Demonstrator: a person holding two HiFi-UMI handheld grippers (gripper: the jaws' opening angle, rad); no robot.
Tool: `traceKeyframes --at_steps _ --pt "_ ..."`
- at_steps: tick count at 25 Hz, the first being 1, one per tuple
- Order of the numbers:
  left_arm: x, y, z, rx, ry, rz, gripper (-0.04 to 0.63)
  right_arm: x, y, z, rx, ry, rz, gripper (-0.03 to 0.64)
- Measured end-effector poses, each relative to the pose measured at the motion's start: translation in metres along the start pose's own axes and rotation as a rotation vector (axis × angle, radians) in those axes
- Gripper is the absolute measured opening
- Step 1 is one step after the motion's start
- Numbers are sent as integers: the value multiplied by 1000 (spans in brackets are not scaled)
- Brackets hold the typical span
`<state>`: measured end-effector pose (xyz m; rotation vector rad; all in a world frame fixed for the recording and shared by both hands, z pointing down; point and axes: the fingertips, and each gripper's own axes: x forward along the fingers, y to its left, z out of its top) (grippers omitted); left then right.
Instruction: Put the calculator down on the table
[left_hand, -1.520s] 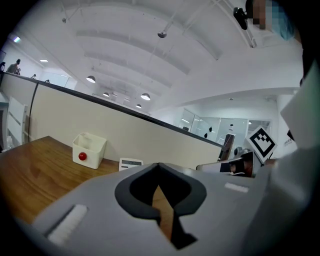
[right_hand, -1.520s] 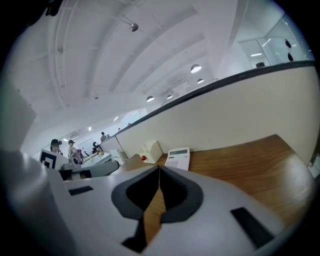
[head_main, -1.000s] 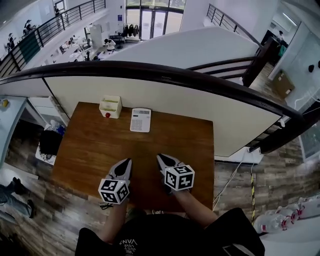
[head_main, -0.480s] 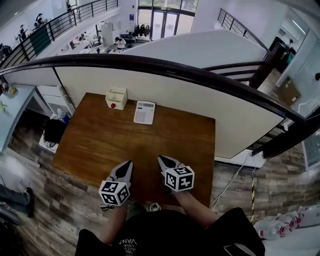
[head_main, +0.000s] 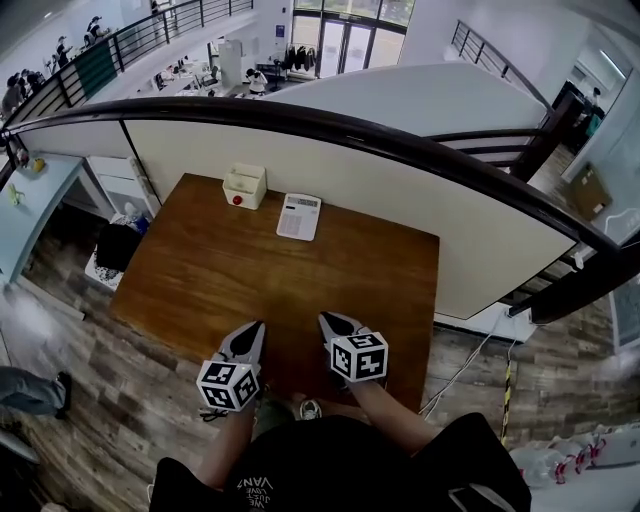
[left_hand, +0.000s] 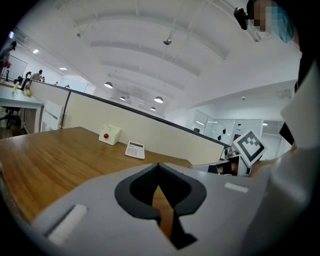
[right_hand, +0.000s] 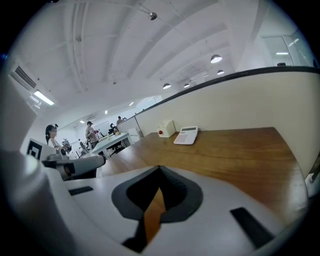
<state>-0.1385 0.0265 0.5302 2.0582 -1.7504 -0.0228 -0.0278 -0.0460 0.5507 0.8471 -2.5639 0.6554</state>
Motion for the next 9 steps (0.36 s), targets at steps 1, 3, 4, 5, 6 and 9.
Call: traceKeyframes --at_steps 1,3,4,5,6,9 --pt "-1 0 -1 -1 1 1 12 0 1 -1 -2 3 1 12" --pt "-3 -1 -2 -5 2 4 12 -1 2 -4 -8 9 4 12" --pt "-3 -1 -3 -6 2 6 12 -1 3 -5 -11 13 6 12" --pt "-4 -2 -3 -7 2 7 12 -1 3 -5 -14 16 7 12" --pt "-3 -2 -3 -8 3 8 12 -1 3 -6 -18 19 8 12" --pt "-3 -2 -3 -9 3 10 12 -1 3 -6 -24 24 10 12"
